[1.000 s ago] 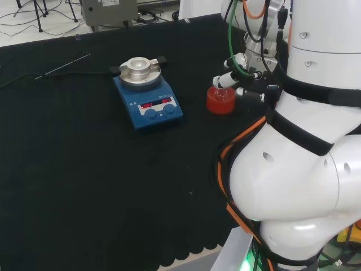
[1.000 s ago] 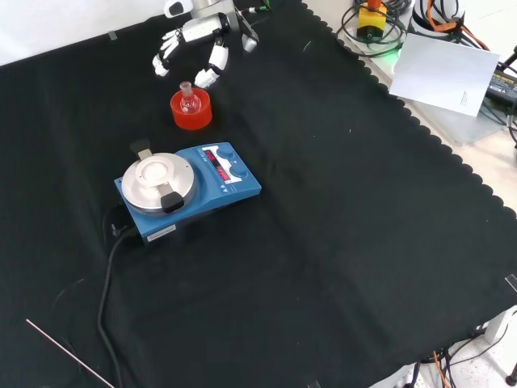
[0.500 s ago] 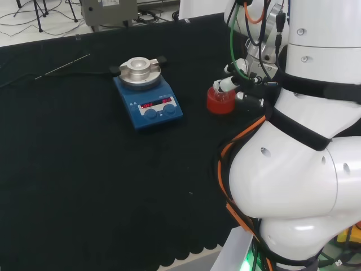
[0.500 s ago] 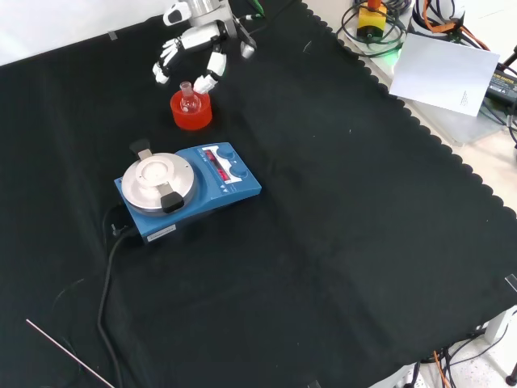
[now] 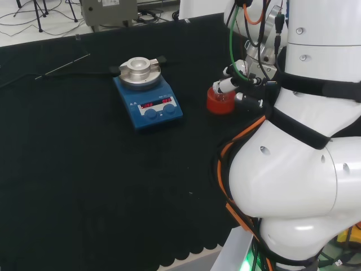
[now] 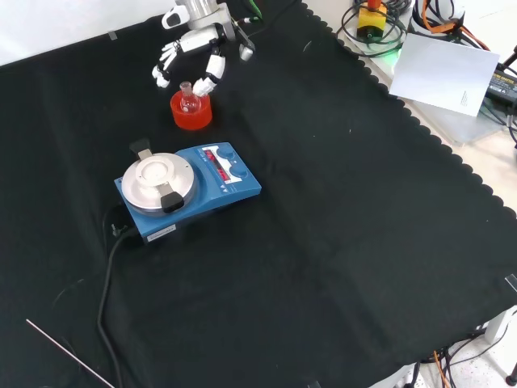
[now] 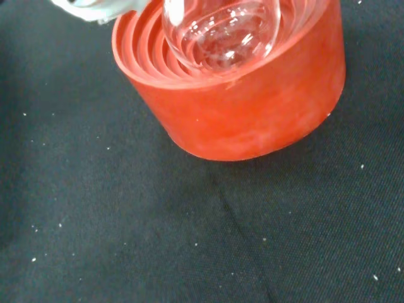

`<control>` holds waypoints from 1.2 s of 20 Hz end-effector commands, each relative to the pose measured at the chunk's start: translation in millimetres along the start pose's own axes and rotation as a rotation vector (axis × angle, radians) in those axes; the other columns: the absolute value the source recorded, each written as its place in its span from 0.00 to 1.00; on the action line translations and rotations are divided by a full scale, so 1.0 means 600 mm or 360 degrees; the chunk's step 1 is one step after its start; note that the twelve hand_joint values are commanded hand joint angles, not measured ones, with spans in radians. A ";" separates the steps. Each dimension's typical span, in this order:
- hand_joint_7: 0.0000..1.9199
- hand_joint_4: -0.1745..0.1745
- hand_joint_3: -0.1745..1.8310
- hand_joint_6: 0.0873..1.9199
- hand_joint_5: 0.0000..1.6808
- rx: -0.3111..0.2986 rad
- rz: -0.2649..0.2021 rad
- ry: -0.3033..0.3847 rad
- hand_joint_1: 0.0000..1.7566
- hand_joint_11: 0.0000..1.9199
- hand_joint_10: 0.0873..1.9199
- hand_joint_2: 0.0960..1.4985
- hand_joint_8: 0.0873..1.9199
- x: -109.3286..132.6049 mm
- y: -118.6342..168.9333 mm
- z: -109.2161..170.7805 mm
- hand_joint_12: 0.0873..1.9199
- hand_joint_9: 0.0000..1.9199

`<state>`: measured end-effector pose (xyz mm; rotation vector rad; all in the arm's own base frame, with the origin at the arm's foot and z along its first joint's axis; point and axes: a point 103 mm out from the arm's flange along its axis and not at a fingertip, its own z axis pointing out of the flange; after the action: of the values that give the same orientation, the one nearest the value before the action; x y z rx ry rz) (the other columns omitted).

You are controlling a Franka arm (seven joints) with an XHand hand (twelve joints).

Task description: Pick up the round-bottom flask.

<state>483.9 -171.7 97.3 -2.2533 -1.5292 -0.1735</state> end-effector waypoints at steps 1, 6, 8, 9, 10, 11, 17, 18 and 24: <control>0.10 0.57 0.40 0.00 0.35 0.0005 0.0006 0.0004 0.46 0.00 0.28 0.39 0.23 -0.004 -0.001 0.008 0.60 0.16; 0.11 0.57 0.40 0.01 0.39 -0.0005 0.0007 0.0003 0.46 0.00 0.28 0.40 0.23 -0.007 -0.002 0.011 0.61 0.17; 0.11 0.57 0.40 0.01 0.41 -0.0011 0.0003 0.0000 0.47 0.00 0.28 0.40 0.23 -0.006 -0.002 0.011 0.61 0.17; 0.11 0.56 0.40 0.02 0.42 -0.0015 0.0002 0.0001 0.47 0.00 0.28 0.40 0.23 -0.005 -0.001 0.011 0.61 0.17; 0.11 0.56 0.40 0.02 0.42 -0.0017 -0.0002 0.0002 0.47 0.00 0.28 0.40 0.23 -0.003 -0.001 0.011 0.61 0.17; 0.11 0.56 0.41 0.02 0.43 -0.0021 -0.0005 0.0002 0.47 0.00 0.28 0.40 0.23 -0.001 -0.001 0.011 0.61 0.17; 0.13 0.56 0.41 0.09 0.43 -0.0052 -0.0014 0.0003 0.47 0.00 0.26 0.41 0.22 0.006 -0.001 0.013 0.62 0.19; 0.13 0.56 0.41 0.13 0.42 -0.0057 -0.0015 0.0002 0.47 0.00 0.26 0.41 0.22 0.006 -0.001 0.013 0.63 0.19; 0.14 0.55 0.42 0.30 0.39 -0.0067 -0.0005 0.0002 0.48 0.00 0.26 0.42 0.22 0.004 0.000 0.012 0.65 0.21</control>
<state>483.9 -166.5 91.4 -2.2786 -1.5474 -0.2058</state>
